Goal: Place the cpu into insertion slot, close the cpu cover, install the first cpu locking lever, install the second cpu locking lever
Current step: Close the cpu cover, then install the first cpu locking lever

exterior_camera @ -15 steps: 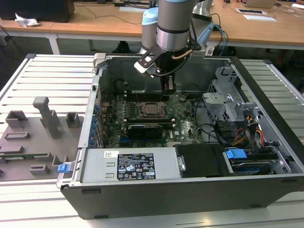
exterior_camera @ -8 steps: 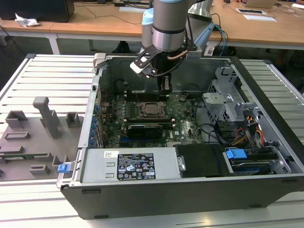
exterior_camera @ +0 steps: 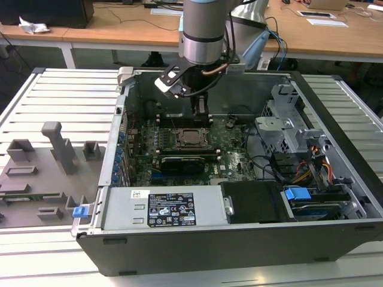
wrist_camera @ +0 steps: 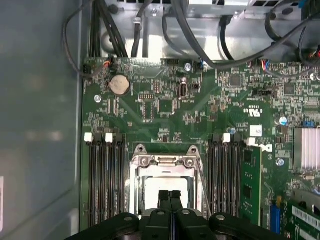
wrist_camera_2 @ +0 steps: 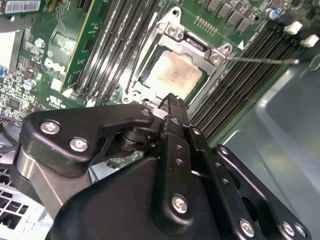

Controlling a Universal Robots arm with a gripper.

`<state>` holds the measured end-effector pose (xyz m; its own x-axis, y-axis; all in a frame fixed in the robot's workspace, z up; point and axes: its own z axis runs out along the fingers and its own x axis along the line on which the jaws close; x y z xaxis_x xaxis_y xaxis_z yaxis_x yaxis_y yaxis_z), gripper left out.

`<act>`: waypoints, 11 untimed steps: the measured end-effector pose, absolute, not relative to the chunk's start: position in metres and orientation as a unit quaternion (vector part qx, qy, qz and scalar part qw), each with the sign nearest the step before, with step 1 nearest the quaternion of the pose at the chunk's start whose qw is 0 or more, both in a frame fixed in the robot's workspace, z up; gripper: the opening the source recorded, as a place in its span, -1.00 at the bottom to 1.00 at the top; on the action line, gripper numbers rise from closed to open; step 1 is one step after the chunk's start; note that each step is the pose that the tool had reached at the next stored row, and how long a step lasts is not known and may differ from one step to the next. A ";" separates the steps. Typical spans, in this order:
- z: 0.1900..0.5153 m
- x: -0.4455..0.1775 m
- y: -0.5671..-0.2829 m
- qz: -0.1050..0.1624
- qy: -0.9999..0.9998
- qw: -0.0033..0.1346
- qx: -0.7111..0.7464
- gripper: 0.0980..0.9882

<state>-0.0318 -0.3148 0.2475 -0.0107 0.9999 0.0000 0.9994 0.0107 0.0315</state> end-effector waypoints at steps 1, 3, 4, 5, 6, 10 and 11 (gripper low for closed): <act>0.247 -0.034 -0.315 0.011 0.711 0.011 0.703 -0.98; 0.247 -0.036 -0.315 0.011 0.711 0.011 0.703 -0.98; 0.247 -0.037 -0.315 0.011 0.711 0.011 0.703 -0.98; 0.247 -0.039 -0.315 0.011 0.711 0.011 0.703 -0.98; 0.247 -0.041 -0.315 0.011 0.711 0.011 0.703 -0.98; 0.247 -0.045 -0.315 0.011 0.711 0.011 0.703 -0.98; 0.247 -0.046 -0.315 0.011 0.711 0.011 0.703 -0.98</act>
<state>-0.0457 -0.3148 0.2474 -0.0108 0.9999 0.0001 0.9994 0.0108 0.0316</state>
